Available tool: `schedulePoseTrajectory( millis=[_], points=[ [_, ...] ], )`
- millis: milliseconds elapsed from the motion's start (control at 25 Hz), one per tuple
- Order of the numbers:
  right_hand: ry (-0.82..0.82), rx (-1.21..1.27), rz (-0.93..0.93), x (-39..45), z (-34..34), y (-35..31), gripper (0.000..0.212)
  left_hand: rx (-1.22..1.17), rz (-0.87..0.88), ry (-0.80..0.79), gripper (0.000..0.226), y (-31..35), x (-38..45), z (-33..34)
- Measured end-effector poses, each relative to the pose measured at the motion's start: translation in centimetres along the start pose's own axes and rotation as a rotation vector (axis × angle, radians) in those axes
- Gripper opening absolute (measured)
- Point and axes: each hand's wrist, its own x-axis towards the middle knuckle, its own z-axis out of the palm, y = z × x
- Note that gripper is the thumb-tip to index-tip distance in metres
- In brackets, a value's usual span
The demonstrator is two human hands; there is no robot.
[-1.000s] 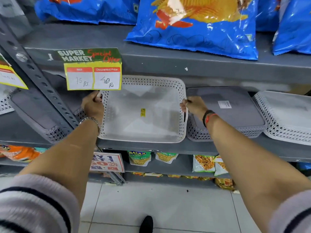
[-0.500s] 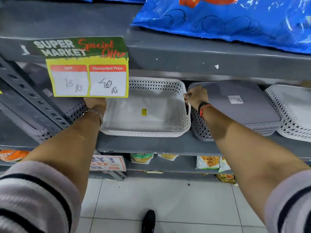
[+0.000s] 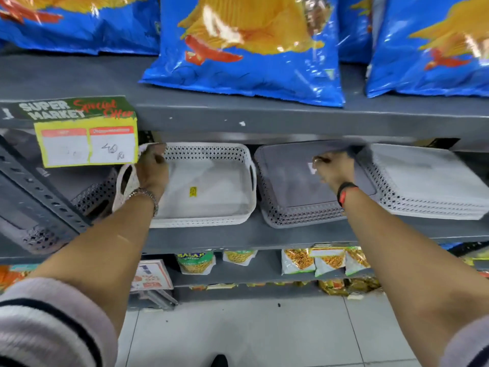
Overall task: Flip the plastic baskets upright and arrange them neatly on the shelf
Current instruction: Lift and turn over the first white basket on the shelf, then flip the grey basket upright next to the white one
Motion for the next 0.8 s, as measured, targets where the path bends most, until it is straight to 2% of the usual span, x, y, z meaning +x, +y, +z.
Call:
schedulePoseTrajectory(
  millis=[160,400,560,720,800],
  points=[
    [0.045,0.039,0.043,0.2,-6.5,4.9,0.02,-0.144,0.137,-0.035,0.036,6.0,-6.5,3.6],
    [0.033,0.048,0.026,2.3,-13.2,12.6,0.024,-0.149,0.05,-0.083,0.037,10.0,-14.7,8.3],
    [-0.153,0.207,0.121,4.3,-13.6,17.3,0.019,0.036,0.107,-0.179,0.036,11.2,-19.8,10.3],
    [-0.353,0.309,0.139,4.4,-12.6,18.3,0.033,0.101,0.024,-0.212,0.05,9.9,-24.6,12.5],
    [-0.414,0.391,0.199,3.9,-11.4,17.8,0.027,0.135,-0.033,-0.261,0.056,8.8,-25.4,13.5]
  ],
)
